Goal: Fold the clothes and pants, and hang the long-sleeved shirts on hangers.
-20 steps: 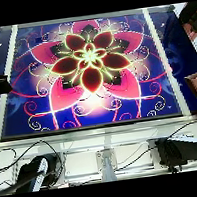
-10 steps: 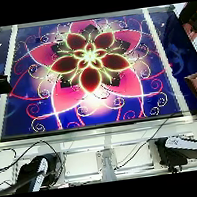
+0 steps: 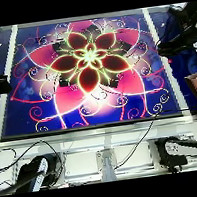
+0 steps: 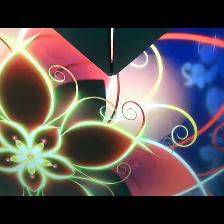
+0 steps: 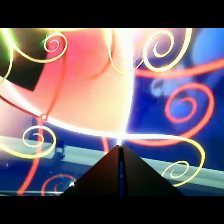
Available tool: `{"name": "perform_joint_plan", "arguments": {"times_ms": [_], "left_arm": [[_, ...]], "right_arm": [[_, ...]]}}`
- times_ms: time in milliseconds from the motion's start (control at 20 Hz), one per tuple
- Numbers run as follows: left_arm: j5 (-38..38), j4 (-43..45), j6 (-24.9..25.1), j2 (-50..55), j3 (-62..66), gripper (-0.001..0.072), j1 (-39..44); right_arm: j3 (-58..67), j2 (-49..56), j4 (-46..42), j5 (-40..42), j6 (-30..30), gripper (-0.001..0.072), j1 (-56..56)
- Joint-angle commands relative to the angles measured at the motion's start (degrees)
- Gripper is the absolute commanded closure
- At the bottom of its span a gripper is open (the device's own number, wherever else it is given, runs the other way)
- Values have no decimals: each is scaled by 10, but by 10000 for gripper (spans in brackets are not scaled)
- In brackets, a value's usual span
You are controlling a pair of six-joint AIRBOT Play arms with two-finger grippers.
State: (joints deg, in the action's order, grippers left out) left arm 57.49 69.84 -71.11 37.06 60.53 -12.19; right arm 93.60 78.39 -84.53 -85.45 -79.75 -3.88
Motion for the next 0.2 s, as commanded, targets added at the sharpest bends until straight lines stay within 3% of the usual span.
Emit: {"name": "perform_joint_plan", "arguments": {"times_ms": [0,150], "left_arm": [[0,0,0,0,0,698,0],[0,0,0,0,0,698,0]], "right_arm": [[0,0,-19,-6,-8,692,37],[0,0,-6,-5,-7,692,38]]}}
